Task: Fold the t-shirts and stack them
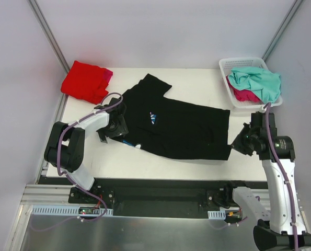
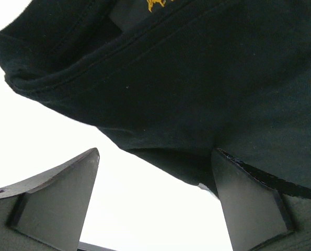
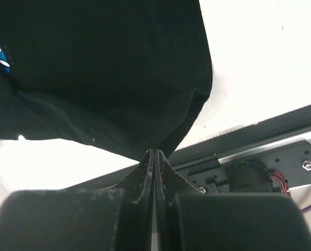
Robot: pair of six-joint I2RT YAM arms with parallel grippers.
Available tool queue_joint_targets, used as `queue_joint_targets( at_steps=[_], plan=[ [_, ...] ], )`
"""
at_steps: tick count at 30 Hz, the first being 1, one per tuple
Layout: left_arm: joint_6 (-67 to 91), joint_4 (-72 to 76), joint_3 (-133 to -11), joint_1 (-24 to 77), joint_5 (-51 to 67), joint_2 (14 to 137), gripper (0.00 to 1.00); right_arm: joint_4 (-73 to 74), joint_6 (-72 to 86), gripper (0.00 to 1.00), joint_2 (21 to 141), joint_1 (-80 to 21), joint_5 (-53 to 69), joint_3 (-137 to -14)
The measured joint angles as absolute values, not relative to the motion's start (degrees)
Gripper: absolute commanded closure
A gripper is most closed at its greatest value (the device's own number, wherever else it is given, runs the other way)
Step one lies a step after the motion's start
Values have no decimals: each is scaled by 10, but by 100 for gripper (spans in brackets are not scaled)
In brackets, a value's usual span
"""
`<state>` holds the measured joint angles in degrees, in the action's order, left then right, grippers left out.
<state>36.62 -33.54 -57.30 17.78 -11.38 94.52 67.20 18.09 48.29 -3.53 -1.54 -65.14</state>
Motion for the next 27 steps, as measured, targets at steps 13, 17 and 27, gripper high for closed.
queue_joint_targets(
  at_steps=[13,17,27],
  plan=[
    [367,-346,-577,192,-114,939,12,706,190,99,446,-36,-19,-610],
    [367,-350,-578,192,-114,939,12,682,190,99,489,-36,-25,-597],
    [367,-355,-586,192,-115,939,12,628,189,99,558,-36,-57,-594]
  ],
)
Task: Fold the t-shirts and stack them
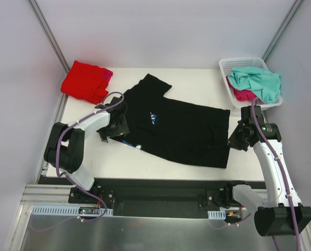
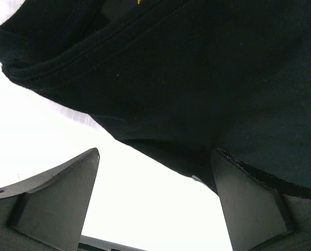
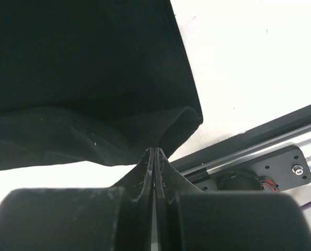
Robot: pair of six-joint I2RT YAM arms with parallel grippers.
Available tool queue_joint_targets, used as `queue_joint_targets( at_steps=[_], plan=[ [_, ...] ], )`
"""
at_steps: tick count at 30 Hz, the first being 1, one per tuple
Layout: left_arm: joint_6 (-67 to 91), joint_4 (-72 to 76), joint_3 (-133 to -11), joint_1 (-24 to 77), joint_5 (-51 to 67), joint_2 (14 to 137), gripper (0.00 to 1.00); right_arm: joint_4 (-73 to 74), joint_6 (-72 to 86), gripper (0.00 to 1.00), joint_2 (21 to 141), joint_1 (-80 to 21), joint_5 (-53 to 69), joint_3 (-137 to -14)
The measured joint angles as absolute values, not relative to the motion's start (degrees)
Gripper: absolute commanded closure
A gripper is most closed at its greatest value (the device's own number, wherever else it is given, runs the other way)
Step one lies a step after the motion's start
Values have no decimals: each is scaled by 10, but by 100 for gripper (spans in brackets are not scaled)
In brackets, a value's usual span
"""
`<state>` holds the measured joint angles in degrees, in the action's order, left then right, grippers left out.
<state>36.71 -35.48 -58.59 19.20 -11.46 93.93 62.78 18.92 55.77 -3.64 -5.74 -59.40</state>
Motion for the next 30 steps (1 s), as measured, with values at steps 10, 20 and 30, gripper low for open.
queue_joint_targets(
  at_steps=[10,20,30],
  plan=[
    [367,-363,-586,192,-125,939,12,577,194,99,625,-30,-81,-567],
    [367,-364,-586,192,-125,939,12,530,200,99,689,-3,-72,-546],
    [363,-379,-614,196,-123,917,7,512,196,99,705,11,-66,-546]
  ],
)
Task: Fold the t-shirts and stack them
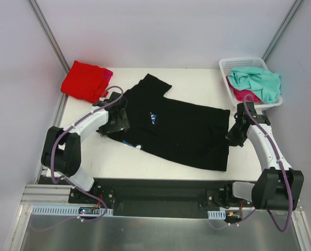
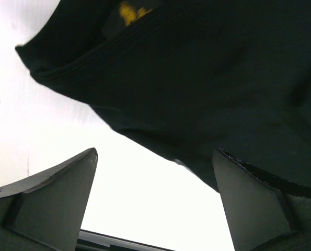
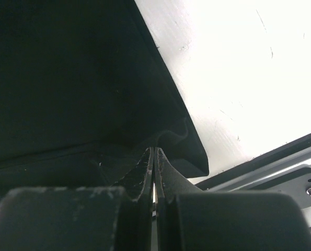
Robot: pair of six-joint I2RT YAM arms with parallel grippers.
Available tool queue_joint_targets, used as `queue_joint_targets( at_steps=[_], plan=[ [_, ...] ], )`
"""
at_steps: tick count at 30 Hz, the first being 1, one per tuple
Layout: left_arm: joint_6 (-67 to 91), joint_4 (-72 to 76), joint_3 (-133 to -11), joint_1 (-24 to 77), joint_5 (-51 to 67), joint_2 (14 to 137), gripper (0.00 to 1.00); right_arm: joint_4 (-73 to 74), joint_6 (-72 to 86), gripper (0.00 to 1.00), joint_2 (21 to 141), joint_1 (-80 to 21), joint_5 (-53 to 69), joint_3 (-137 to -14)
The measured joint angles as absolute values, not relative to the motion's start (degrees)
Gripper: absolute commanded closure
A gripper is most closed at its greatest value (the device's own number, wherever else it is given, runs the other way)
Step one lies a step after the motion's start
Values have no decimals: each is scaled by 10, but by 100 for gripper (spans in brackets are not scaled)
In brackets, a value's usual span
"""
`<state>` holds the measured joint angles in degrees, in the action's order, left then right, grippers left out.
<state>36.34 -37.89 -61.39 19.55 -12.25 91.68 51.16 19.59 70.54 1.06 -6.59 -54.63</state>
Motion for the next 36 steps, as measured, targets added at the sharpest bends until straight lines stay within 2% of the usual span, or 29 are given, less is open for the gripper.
queue_joint_targets(
  at_steps=[7,12,18,25,36],
  plan=[
    [331,-371,-697,227,-111,889,8,492,194,99,719,12,-55,-546],
    [310,-328,-731,267,-82,927,14,485,194,99,722,12,-50,-546],
    [304,-256,-732,285,-23,1004,18,482,192,99,725,12,-43,-546],
    [304,-216,-738,284,-2,1039,23,481,188,99,729,12,-36,-546],
    [309,-205,-748,284,-6,1063,23,481,183,99,729,13,-36,-546]
  ],
)
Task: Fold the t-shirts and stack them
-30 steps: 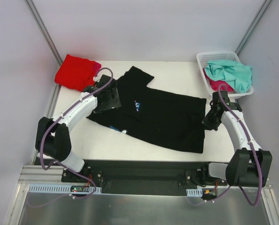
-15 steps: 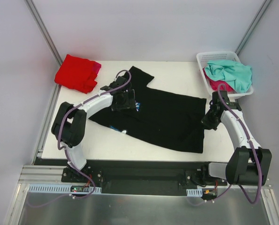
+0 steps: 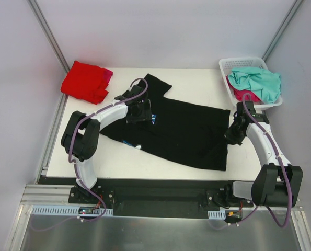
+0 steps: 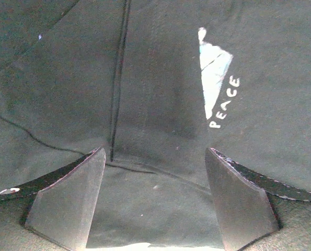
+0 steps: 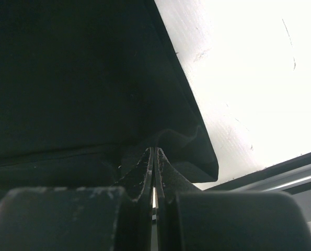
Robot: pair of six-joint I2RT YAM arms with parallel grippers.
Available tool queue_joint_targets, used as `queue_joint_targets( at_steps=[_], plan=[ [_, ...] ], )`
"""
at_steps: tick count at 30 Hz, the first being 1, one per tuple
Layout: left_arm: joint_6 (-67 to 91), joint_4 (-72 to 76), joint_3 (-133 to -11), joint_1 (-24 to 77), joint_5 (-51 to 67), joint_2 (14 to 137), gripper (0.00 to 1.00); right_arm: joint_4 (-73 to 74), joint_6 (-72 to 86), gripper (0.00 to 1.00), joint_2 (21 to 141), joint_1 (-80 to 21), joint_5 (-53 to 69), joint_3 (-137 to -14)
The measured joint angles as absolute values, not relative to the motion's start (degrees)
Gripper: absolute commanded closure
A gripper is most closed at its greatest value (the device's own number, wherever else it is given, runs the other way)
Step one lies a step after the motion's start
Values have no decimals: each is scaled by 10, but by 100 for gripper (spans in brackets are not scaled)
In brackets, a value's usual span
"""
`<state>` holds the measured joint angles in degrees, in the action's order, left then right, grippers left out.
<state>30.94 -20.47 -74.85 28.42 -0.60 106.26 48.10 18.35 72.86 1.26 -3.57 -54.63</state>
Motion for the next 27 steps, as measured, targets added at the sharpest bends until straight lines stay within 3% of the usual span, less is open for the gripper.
queue_joint_targets(
  at_steps=[5,10,14,18,27],
  plan=[
    [312,-229,-746,284,-25,1063,25,478,184,99,729,13,-34,-546],
    [321,-241,-745,284,-39,1063,38,477,183,99,729,13,-34,-546],
    [326,-246,-745,284,-41,1063,55,477,183,99,729,13,-34,-546],
    [329,-247,-745,284,-41,1064,50,477,181,99,729,13,-33,-546],
    [335,-245,-744,284,-41,1067,54,478,177,99,728,13,-29,-546]
  ],
)
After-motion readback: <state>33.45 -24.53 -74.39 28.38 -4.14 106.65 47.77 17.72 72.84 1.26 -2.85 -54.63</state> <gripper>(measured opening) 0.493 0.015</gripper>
